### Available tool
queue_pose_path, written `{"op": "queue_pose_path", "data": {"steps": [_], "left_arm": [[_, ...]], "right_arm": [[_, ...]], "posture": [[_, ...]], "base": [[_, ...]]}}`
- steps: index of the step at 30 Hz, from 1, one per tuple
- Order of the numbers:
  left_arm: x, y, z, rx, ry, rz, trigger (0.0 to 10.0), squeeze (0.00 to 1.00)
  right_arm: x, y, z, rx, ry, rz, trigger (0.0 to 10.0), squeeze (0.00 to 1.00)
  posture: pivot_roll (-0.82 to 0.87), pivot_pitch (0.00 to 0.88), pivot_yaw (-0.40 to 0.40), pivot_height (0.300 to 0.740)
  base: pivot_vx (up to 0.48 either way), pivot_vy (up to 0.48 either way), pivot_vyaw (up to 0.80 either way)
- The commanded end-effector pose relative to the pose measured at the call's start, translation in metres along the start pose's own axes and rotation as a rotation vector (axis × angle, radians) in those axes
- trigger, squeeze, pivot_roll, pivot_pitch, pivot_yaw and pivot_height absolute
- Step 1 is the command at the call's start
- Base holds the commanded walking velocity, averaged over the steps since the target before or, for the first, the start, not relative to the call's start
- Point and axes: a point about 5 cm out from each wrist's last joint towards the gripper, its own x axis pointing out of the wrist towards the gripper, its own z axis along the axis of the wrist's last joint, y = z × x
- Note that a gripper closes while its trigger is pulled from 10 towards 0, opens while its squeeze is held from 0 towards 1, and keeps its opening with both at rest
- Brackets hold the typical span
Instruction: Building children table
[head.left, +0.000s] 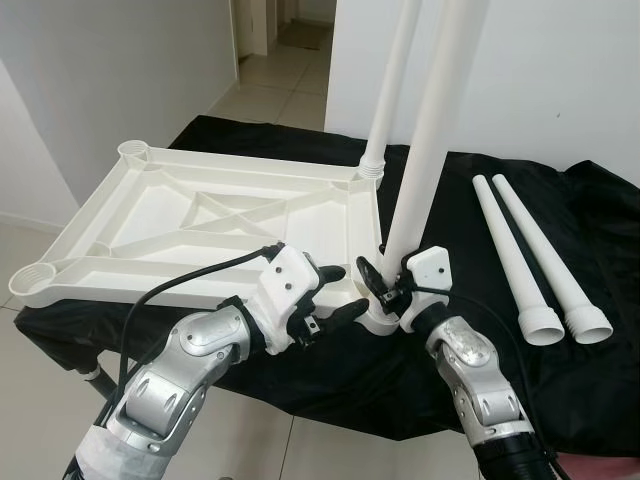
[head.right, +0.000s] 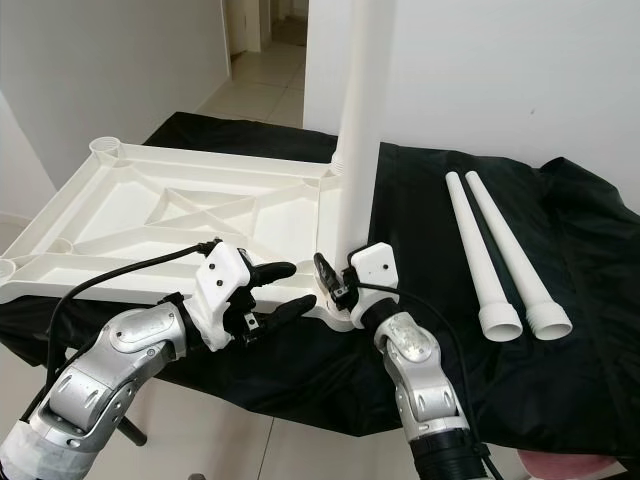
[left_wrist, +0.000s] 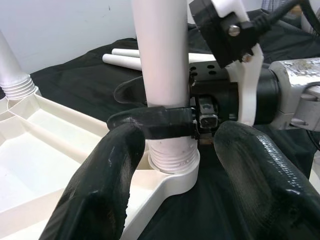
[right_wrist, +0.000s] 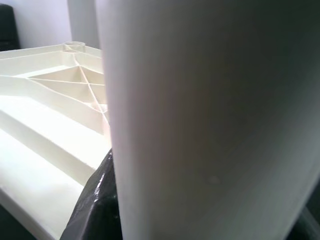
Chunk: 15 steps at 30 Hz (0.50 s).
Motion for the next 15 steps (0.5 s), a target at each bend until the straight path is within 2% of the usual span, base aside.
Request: {"op": "queue_pose_path", "data": {"steps": [1, 8, 11, 15], "left_arm": [[-0.002, 0.0, 0.002, 0.009, 0.007, 0.015, 10.0, 0.0], [-0.002, 0.0, 0.001, 0.01, 0.009, 0.013, 10.0, 0.0], [-0.002, -0.001, 0.001, 0.009, 0.01, 0.01, 10.0, 0.0], [-0.002, -0.001, 0.001, 0.008, 0.012, 0.006, 10.0, 0.0]], "right_arm": [[-0.012, -0.007, -0.037, 0.069, 0.2, -0.071, 10.0, 0.0], [-0.016, -0.014, -0.044, 0.112, 0.238, -0.136, 10.0, 0.0], [-0.021, -0.027, -0.049, 0.189, 0.265, -0.246, 10.0, 0.0], [-0.023, -0.035, -0.052, 0.19, 0.279, -0.31, 10.0, 0.0]], "posture": [[-0.01, 0.0, -0.03, 0.74], [-0.02, 0.0, -0.027, 0.74], [-0.02, 0.002, -0.025, 0.74], [-0.02, 0.003, -0.024, 0.74]], "base": [[0.0, 0.0, 0.0], [0.0, 0.0, 0.0], [0.0, 0.0, 0.0], [0.0, 0.0, 0.0]]}}
